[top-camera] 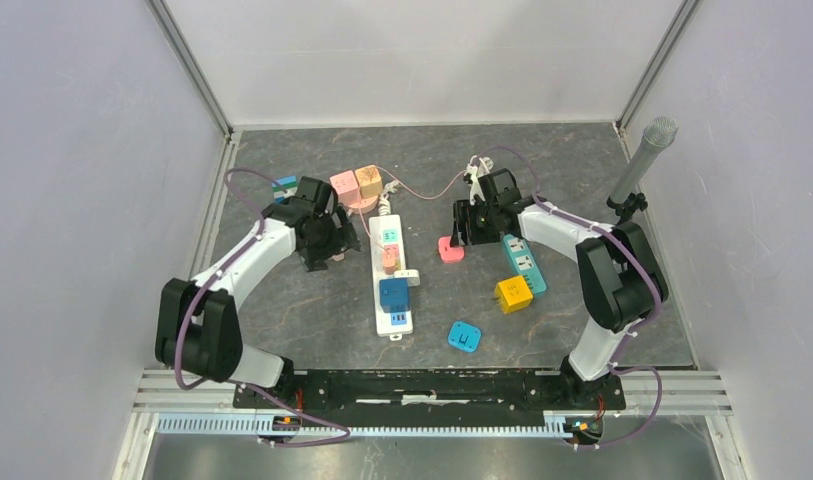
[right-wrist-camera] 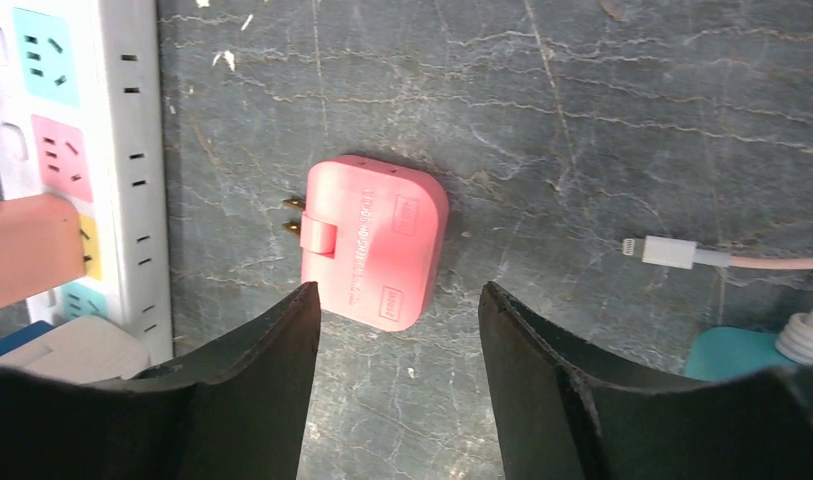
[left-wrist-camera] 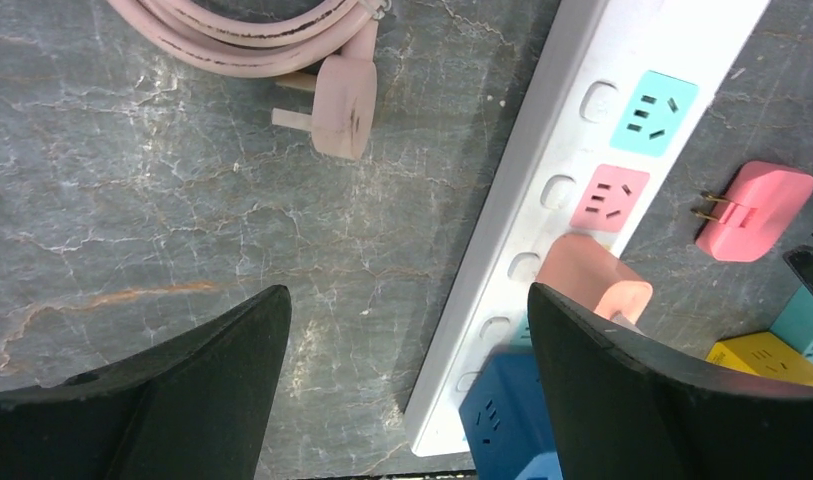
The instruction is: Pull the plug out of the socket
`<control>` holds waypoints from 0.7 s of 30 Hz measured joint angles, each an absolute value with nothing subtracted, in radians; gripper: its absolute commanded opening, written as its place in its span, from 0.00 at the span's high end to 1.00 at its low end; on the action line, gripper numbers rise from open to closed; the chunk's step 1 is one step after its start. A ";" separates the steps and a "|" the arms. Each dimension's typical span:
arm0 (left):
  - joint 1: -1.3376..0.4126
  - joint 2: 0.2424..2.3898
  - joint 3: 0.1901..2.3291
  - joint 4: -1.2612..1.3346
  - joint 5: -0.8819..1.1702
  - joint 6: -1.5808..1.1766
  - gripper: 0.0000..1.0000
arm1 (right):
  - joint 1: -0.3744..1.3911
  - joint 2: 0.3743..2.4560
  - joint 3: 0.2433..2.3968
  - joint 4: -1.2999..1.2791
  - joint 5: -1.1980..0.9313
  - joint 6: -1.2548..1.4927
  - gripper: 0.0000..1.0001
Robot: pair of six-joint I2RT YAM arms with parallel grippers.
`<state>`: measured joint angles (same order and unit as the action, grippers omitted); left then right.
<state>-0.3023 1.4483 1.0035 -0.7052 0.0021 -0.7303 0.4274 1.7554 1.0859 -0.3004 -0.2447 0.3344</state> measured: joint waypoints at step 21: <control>-0.361 0.975 0.878 -0.487 0.055 -0.649 0.08 | 0.450 1.537 0.923 -0.160 -0.208 0.356 0.21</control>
<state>-0.3614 0.9749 0.8776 -0.4873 0.0551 -0.6495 0.4503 1.5368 0.9230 -0.1596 -0.2077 0.3561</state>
